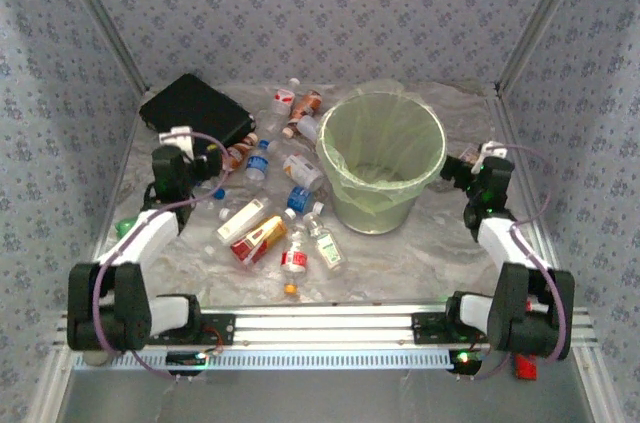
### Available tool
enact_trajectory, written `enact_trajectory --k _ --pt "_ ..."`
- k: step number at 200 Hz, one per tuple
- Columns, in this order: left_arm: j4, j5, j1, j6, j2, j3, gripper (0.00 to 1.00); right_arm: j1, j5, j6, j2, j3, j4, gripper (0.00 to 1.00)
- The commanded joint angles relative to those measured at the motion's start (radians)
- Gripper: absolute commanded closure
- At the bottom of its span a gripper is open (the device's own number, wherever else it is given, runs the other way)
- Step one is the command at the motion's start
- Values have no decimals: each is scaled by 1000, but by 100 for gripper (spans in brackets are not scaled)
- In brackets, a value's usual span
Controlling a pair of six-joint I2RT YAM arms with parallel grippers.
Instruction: Put the plastic bottles in the bin
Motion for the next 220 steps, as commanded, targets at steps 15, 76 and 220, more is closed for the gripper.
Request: enact_trajectory --k 15,76,220 --pt "-639 -99 -77 -163 -79 192 1 -57 -65 176 -72 161 -580 0" --pt "-938 -94 -40 -699 -299 108 2 -73 -270 155 -96 373 -872 0" --pt "-433 140 429 -1002 61 -18 7 -39 -419 38 -75 550 -1009 0"
